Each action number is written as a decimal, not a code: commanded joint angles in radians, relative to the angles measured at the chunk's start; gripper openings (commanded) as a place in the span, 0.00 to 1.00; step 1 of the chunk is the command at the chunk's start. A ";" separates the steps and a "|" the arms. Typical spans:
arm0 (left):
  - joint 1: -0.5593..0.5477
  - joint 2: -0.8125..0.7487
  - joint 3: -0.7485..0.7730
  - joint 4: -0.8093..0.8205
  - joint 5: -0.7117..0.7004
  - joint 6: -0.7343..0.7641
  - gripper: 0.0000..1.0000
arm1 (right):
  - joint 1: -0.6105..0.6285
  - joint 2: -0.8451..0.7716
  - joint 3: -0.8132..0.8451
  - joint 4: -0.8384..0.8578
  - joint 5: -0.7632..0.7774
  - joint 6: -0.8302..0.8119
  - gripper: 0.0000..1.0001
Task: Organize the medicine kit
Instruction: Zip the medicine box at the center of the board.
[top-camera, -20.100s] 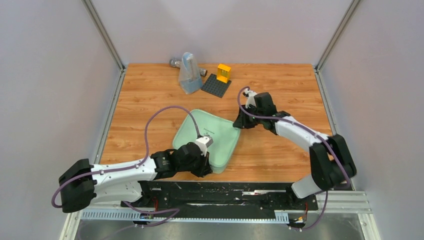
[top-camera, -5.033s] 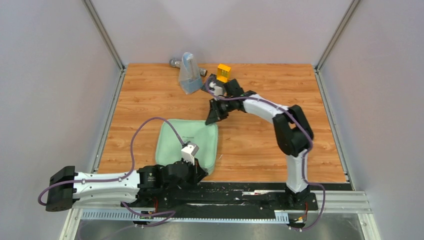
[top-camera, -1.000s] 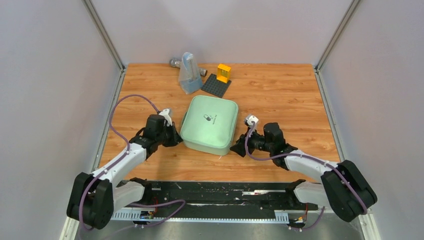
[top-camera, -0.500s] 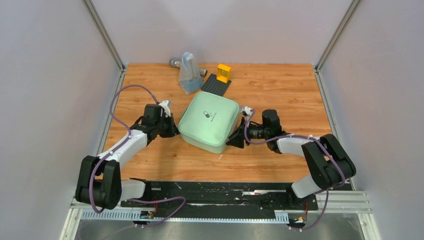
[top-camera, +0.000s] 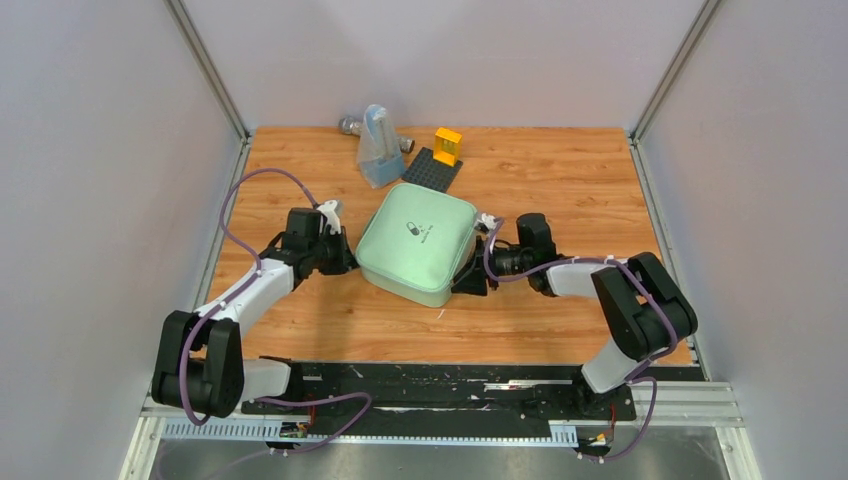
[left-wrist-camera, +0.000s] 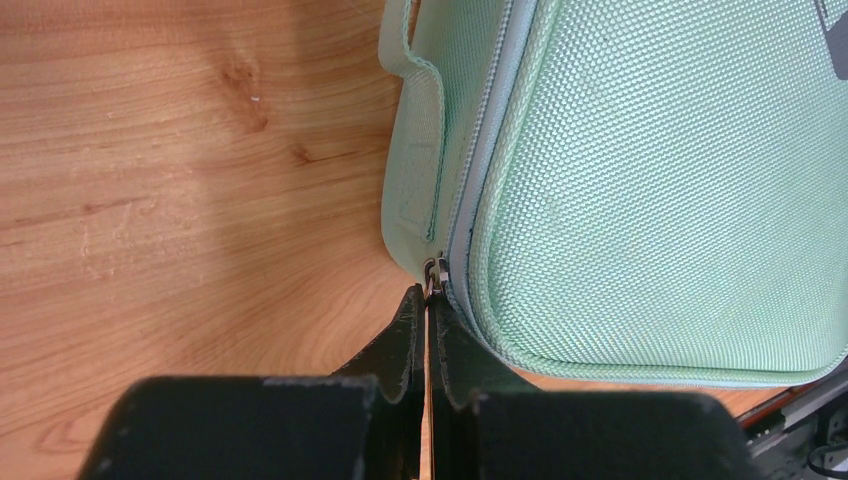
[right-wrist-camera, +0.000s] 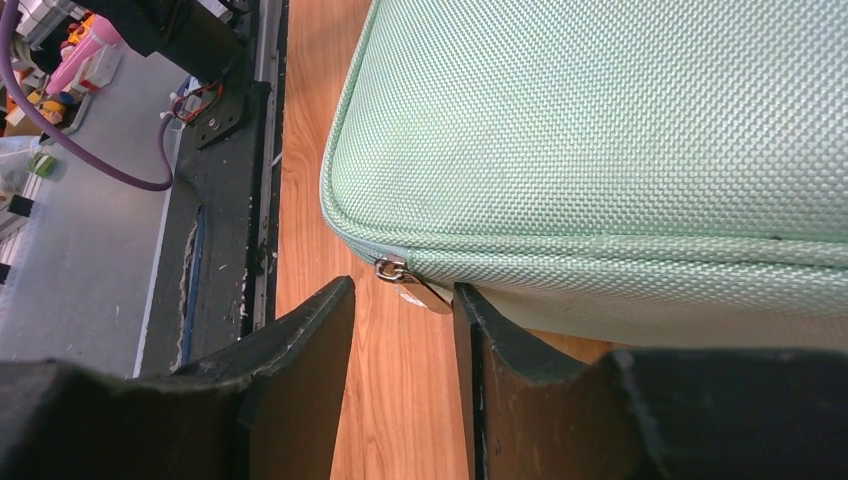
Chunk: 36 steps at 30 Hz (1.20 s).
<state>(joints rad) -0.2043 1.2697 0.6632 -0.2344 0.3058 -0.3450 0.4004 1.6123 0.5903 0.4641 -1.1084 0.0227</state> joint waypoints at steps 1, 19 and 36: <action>0.005 -0.002 0.039 0.032 0.056 0.013 0.00 | 0.011 0.029 0.059 -0.006 -0.043 -0.076 0.42; 0.005 -0.032 0.002 0.053 0.076 -0.013 0.00 | 0.084 -0.056 0.024 -0.001 0.102 -0.030 0.14; 0.005 -0.054 -0.012 0.063 0.096 -0.033 0.00 | 0.148 -0.125 0.013 -0.139 0.388 -0.075 0.00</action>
<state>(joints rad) -0.1890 1.2636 0.6575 -0.2161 0.2958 -0.3367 0.5037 1.5623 0.6029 0.3771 -0.9298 0.0284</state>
